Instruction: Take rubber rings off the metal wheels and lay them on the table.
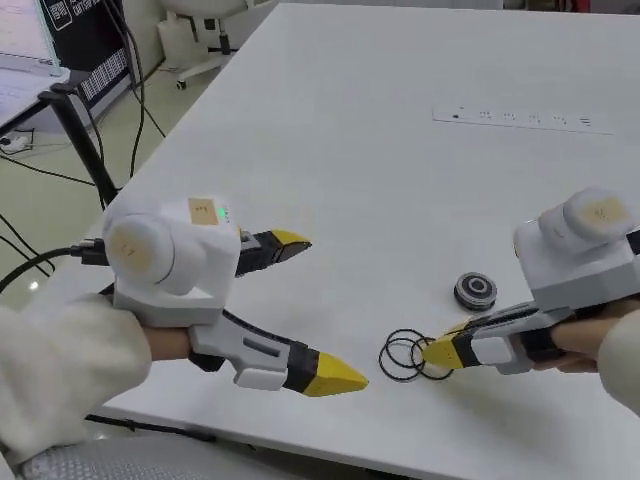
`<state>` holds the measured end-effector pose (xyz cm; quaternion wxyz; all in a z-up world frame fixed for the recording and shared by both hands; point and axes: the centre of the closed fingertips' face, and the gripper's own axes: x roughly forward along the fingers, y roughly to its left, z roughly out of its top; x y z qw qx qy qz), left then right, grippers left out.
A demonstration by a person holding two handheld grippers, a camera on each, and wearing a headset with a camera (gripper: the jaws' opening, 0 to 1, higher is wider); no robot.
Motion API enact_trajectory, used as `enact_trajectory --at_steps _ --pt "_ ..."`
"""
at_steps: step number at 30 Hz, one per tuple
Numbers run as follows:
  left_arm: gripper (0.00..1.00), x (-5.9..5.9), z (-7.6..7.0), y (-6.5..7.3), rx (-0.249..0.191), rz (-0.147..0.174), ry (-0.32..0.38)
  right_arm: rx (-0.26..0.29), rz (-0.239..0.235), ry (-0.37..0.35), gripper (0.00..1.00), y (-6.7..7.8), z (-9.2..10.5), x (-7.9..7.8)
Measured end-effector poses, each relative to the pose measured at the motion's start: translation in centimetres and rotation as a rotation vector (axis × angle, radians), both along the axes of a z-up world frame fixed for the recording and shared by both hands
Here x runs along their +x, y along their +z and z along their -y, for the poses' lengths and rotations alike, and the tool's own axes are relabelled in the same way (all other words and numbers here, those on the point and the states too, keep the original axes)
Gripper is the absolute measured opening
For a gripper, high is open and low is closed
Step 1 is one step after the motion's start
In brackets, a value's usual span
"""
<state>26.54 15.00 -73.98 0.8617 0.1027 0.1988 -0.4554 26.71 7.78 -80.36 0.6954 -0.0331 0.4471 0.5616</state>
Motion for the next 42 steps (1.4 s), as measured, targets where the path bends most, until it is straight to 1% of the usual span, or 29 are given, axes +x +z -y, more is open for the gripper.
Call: enact_trajectory --at_steps 3,6,7,9,10,12,14,16,18,21,24,27,33,37,39,42 --pt "0.97 0.1 -0.1 0.1 0.005 0.004 0.007 0.005 0.012 -0.018 0.02 0.4 0.3 0.6" --pt "0.97 0.1 -0.1 0.4 0.008 0.006 0.014 0.023 0.028 -0.043 0.03 1.0 0.6 1.3" --pt "0.98 0.1 -0.2 0.6 0.012 0.01 0.018 0.036 0.041 -0.043 0.04 1.4 0.6 1.6" --pt "0.98 0.1 -0.3 1.0 0.011 0.016 0.027 0.053 0.051 -0.044 0.06 2.0 0.7 1.8" --pt "0.98 0.1 -0.3 1.2 0.009 0.017 0.033 0.075 0.065 -0.052 0.06 2.4 0.7 2.2" --pt "0.98 0.0 -0.3 1.4 0.013 0.022 0.036 0.097 0.077 -0.058 0.08 3.1 0.8 2.5" --pt "0.97 0.1 -0.5 1.7 0.017 0.03 0.044 0.119 0.111 -0.057 0.1 3.8 1.0 3.0" --pt "0.98 0.4 -0.6 2.1 0.014 0.036 0.053 0.124 0.141 -0.057 0.12 4.2 1.3 3.4" --pt "0.98 0.6 -0.6 2.5 0.012 0.04 0.058 0.14 0.158 -0.054 0.12 4.7 1.6 3.6" --pt "0.98 1.0 -0.5 3.3 0.024 0.054 0.058 0.174 0.178 -0.083 0.15 5.6 2.0 4.5" --pt "0.98 1.3 -0.4 4.2 0.027 0.069 0.059 0.189 0.199 -0.1 0.17 6.1 2.4 5.2" --pt "0.98 1.5 -0.3 4.8 0.031 0.075 0.056 0.203 0.223 -0.123 0.17 6.6 3.0 5.9" --pt "0.98 1.9 0.4 5.5 0.052 0.081 0.035 0.203 0.255 -0.14 0.19 6.9 4.1 6.7" --pt "0.98 2.3 1.2 6.1 0.049 0.083 0.012 0.215 0.259 -0.164 0.2 7.1 4.8 7.3" --pt "0.98 2.6 1.6 6.4 0.049 0.082 -0.007 0.211 0.269 -0.173 0.2 7.0 5.0 7.5" --pt "0.98 3.1 2.1 6.8 0.05 0.09 -0.027 0.202 0.272 -0.182 0.2 6.8 5.4 7.7"
